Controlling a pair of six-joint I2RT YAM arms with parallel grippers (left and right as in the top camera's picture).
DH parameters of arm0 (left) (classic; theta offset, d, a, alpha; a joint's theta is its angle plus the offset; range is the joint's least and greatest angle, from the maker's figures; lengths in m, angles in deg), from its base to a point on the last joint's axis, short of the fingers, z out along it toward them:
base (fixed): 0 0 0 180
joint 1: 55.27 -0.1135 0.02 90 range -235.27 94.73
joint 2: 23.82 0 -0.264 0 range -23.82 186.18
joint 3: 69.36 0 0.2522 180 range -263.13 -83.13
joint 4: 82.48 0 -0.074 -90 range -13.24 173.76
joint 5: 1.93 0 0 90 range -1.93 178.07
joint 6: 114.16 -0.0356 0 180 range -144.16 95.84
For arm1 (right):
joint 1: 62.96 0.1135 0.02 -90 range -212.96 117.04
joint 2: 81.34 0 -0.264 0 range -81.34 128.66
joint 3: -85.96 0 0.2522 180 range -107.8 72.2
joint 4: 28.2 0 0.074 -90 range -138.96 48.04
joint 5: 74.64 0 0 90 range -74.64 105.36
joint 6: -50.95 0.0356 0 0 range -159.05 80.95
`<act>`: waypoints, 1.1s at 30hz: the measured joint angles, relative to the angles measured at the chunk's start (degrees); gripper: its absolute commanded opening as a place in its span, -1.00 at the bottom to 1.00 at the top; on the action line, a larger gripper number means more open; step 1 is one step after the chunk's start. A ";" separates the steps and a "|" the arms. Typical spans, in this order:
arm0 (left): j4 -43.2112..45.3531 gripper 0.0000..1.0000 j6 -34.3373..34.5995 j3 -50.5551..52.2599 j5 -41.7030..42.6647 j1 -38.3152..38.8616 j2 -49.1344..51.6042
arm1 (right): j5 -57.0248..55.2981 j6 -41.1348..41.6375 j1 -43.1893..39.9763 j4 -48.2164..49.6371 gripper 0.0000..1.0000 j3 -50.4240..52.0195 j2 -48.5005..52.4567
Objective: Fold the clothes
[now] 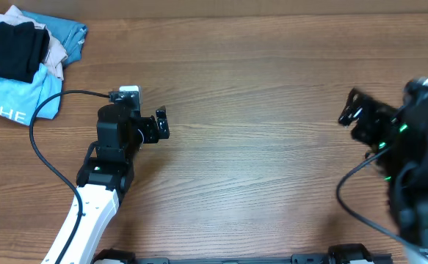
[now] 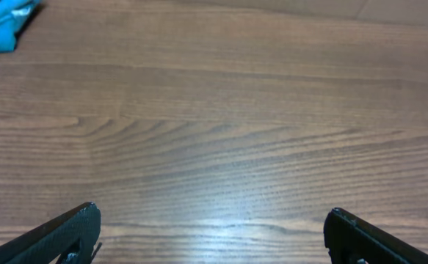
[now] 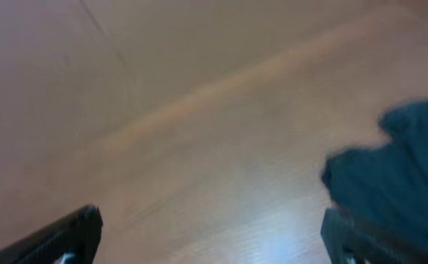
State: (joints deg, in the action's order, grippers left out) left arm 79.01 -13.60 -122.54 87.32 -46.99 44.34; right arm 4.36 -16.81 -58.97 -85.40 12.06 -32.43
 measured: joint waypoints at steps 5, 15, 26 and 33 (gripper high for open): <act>-0.20 1.00 0.00 0.07 -0.04 0.00 0.00 | 1.22 0.00 -0.26 39.12 1.00 41.09 -18.03; -0.11 1.00 0.00 0.07 -0.20 0.00 0.02 | 5.99 -4.68 -0.59 46.42 1.00 56.81 -38.10; -0.20 1.00 0.00 0.07 -0.17 0.00 0.02 | 7.74 -8.72 -3.65 38.95 1.00 59.08 -48.11; -1.68 1.00 0.00 0.07 -0.17 0.00 0.00 | 7.82 -14.32 -3.69 38.77 1.00 59.08 -48.11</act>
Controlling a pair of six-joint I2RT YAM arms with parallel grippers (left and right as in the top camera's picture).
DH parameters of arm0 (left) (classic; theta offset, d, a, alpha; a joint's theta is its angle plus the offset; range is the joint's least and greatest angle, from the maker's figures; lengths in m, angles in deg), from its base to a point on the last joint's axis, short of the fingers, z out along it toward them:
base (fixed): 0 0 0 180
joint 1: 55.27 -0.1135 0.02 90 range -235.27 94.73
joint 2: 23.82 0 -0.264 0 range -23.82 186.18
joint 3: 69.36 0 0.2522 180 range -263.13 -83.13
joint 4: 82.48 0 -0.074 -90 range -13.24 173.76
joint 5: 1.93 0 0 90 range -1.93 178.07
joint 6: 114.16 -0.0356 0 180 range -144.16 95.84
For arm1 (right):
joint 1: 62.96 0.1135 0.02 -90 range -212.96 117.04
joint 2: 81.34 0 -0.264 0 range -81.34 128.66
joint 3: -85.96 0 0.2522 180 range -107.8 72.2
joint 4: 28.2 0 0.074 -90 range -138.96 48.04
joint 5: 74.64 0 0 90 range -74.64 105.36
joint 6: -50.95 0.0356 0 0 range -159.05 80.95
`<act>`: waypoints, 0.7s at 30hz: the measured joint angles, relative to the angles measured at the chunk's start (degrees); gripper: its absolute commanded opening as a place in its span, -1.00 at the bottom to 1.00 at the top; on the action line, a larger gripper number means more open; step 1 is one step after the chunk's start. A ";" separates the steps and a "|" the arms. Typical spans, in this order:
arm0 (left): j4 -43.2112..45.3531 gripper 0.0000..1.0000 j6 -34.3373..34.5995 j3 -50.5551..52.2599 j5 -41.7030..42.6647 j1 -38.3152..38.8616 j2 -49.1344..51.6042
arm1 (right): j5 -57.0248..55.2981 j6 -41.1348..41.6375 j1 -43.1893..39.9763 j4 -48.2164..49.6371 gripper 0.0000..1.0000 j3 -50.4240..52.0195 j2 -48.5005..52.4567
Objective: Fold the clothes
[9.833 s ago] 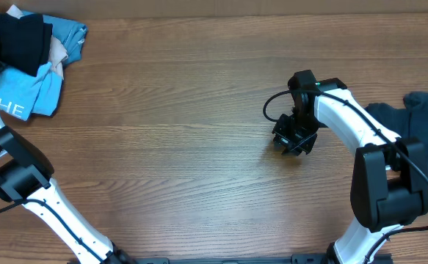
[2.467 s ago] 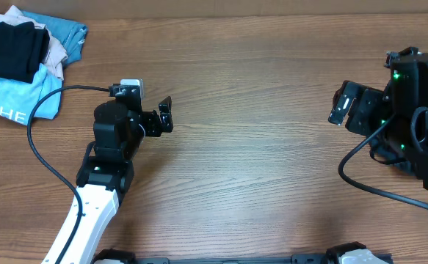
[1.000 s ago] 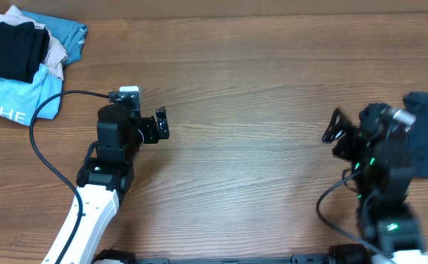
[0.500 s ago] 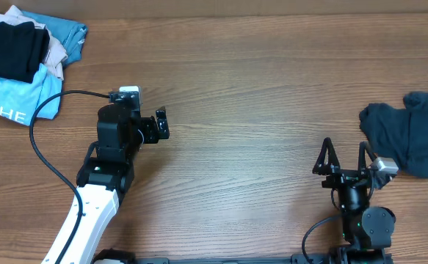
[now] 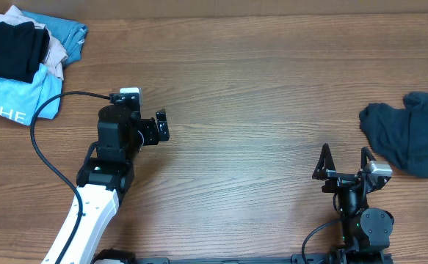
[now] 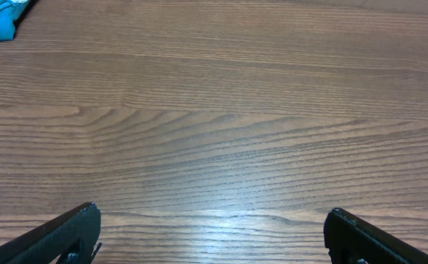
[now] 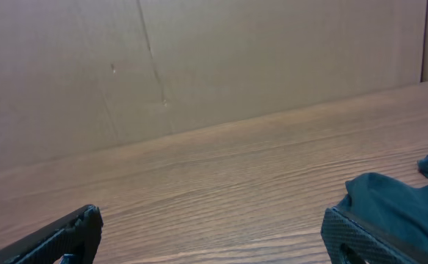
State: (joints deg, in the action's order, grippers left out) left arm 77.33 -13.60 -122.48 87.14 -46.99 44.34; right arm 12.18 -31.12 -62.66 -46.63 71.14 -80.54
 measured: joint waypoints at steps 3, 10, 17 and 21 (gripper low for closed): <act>-0.02 1.00 0.00 0.00 0.00 0.00 0.00 | 0.00 -0.33 0.00 0.00 1.00 0.00 0.00; -0.02 1.00 0.00 0.00 0.00 0.00 0.02 | 0.00 -0.46 0.00 -0.07 1.00 0.00 0.00; -2.86 1.00 0.17 0.00 0.07 0.00 0.02 | 0.00 -0.50 0.02 -0.04 1.00 0.00 0.00; -2.10 1.00 1.38 0.48 0.17 0.02 -0.52 | 0.00 -0.50 0.00 -0.07 1.00 0.00 0.00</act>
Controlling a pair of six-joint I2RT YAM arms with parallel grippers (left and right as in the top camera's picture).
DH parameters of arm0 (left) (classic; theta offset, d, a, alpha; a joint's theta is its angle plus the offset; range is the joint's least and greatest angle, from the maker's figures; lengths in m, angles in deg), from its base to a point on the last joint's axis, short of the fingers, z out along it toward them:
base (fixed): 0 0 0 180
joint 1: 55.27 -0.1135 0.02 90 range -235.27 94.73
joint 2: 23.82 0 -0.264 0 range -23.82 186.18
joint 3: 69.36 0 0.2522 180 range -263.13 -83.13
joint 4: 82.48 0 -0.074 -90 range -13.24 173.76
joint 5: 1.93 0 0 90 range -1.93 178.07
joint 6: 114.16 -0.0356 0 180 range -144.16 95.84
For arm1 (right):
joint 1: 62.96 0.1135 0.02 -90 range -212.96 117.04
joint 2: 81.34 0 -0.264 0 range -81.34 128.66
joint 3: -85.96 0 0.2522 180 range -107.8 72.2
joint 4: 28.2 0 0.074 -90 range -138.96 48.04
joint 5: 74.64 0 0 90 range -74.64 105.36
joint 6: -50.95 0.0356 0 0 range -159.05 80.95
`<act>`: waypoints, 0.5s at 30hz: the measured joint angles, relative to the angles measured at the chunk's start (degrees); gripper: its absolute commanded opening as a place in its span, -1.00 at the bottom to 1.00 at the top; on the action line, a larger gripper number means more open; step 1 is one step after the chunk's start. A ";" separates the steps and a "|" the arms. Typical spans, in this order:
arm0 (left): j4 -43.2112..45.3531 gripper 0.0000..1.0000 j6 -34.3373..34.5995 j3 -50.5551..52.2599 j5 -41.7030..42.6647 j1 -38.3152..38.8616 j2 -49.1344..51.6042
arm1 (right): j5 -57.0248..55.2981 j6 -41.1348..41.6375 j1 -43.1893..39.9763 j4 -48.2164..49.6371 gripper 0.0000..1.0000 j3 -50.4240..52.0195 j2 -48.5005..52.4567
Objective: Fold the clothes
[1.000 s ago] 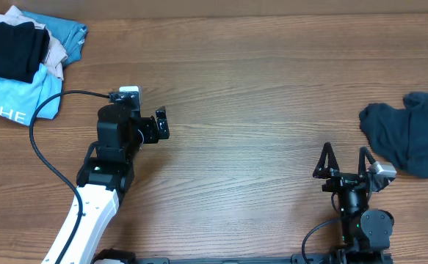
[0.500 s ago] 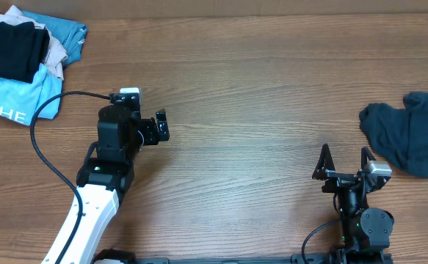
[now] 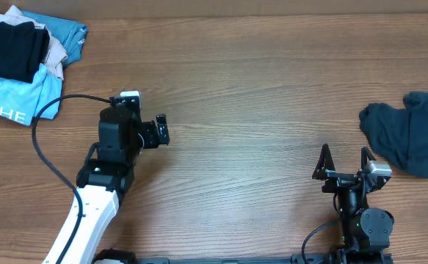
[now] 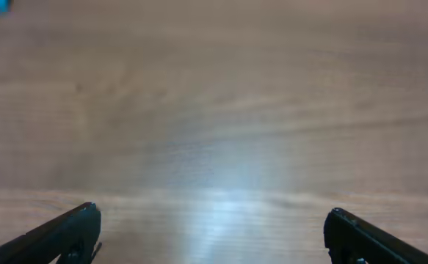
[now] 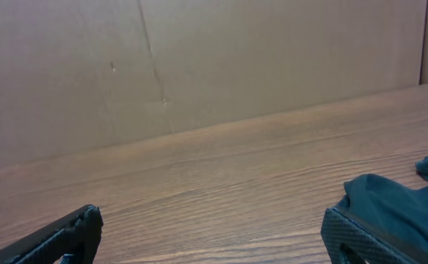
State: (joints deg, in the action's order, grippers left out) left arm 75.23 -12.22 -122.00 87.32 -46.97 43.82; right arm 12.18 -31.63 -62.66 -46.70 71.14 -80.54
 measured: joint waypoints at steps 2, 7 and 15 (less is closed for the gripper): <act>3.19 1.00 -0.07 1.70 -0.17 0.00 -2.47 | 0.00 0.00 0.00 0.00 1.00 0.00 0.00; 22.47 1.00 -0.48 19.10 -1.20 -0.02 -16.61 | 0.02 0.00 -0.17 0.00 1.00 0.00 -0.04; 27.74 1.00 -0.50 36.59 -6.43 -0.02 -39.15 | 0.02 0.04 -0.22 0.04 1.00 0.00 -0.07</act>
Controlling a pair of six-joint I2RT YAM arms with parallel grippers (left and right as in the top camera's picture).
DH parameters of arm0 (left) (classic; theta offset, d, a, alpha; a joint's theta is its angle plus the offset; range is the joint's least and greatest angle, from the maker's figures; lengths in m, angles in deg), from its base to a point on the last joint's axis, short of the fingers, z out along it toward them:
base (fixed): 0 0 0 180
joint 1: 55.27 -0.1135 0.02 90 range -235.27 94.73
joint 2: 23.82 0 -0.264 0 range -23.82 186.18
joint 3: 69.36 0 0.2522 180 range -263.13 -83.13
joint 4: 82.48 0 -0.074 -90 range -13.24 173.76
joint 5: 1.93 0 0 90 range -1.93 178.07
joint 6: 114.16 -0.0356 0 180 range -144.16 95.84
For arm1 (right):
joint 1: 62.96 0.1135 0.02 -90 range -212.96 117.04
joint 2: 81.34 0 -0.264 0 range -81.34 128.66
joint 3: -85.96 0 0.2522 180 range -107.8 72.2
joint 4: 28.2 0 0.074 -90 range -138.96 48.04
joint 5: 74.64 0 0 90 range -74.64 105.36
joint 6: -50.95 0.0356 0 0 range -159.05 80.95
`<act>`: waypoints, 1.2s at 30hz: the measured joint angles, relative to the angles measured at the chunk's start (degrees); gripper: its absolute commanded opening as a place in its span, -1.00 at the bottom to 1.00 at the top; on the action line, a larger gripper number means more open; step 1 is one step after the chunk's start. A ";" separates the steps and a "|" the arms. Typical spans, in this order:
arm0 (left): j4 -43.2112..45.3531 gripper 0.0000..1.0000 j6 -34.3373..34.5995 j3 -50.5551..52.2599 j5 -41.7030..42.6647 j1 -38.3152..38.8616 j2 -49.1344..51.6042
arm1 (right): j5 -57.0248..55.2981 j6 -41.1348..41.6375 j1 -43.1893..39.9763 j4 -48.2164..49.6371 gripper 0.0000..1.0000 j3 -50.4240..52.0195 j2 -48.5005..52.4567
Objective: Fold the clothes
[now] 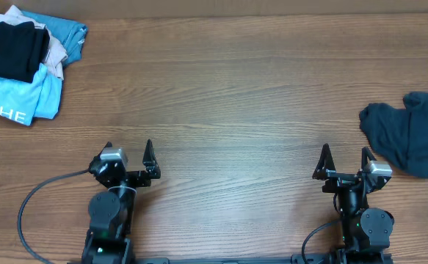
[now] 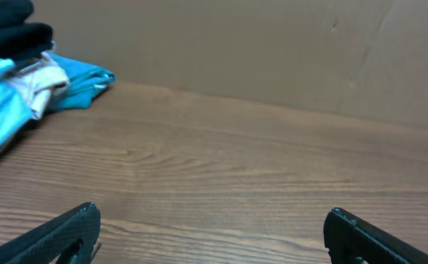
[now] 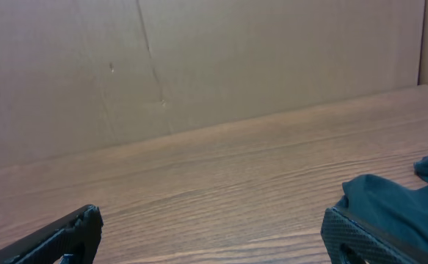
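A crumpled dark blue garment lies at the table's right edge, also seen low on the right in the right wrist view. A stack of folded clothes, black, beige and light blue, sits at the far left corner and shows in the left wrist view. My left gripper stands open near the front left, nothing between its fingers. My right gripper stands open near the front right, just left of the dark garment and apart from it.
The wooden table stretches between the two piles. A brown cardboard wall stands behind the far edge. A black cable loops beside the left arm's base.
My left arm has drawn back from the table's left middle to the front edge, its gripper open and now facing the far wall. The right arm and both piles of clothes are unchanged.
At first my left gripper hovered open over the left middle of the table while the right arm covered the right edge. Then the right arm stood at the front and the dark garment lay bare. Now both arms stand at the front, open.
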State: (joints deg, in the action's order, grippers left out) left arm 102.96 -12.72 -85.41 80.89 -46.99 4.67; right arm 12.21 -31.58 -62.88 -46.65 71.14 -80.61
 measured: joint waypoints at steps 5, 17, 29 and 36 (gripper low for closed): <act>-13.11 1.00 -0.68 1.68 -1.27 -0.09 -13.40 | 0.00 -0.02 0.00 -0.02 1.00 0.00 -0.04; -22.95 1.00 -7.30 1.81 5.81 -4.59 -27.19 | 0.00 -0.02 0.00 -0.04 1.00 0.00 -0.11; -23.50 1.00 -8.48 1.81 8.70 -7.19 -27.63 | 0.00 -0.07 0.00 -0.07 1.00 0.00 -0.09; -23.50 1.00 -8.50 1.81 8.70 -7.19 -27.63 | 0.00 -0.02 0.02 -0.04 1.00 0.00 -0.11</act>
State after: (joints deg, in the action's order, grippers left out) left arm 79.47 -21.22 -83.60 89.59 -54.19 -22.95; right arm 12.21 -31.60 -62.86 -46.70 71.14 -80.72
